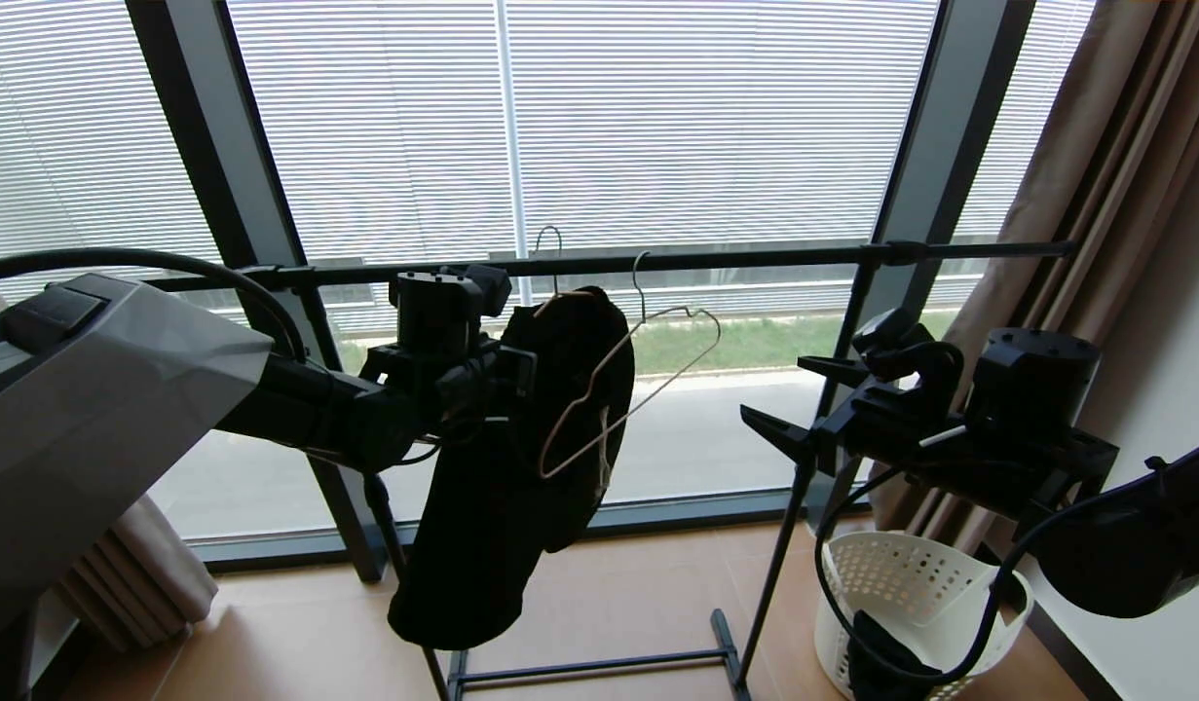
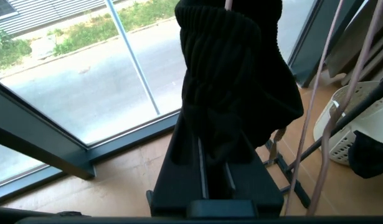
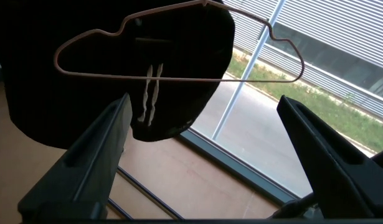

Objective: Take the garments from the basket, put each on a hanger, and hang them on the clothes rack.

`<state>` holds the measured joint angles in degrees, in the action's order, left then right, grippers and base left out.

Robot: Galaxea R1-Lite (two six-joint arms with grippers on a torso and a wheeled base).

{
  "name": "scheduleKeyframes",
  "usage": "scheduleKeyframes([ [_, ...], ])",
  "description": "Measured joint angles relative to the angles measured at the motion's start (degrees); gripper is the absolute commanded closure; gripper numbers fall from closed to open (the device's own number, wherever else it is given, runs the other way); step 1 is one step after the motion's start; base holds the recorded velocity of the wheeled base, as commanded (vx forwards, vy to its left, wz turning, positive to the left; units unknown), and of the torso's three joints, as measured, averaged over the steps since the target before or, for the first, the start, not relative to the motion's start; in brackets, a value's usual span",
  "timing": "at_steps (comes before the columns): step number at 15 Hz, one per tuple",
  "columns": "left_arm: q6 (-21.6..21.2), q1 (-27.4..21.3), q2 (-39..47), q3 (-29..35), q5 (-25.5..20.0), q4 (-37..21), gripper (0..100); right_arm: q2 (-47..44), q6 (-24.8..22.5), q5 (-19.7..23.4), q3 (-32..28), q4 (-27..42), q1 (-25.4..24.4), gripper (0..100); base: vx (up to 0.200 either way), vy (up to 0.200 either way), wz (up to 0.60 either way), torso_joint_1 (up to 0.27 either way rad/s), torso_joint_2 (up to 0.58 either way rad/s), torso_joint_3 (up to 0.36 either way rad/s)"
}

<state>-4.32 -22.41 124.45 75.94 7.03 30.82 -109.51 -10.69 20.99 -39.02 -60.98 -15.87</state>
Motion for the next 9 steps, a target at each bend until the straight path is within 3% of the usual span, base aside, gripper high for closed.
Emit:
scheduleKeyframes([
  [9,-0.3,-0.9,-4.9,-7.4,0.0,0.1,100,0.0,-0.1,0.0,0.1,0.0,-0.1,0,0.0,0.0,0.0,0.0,0.0,0.0],
])
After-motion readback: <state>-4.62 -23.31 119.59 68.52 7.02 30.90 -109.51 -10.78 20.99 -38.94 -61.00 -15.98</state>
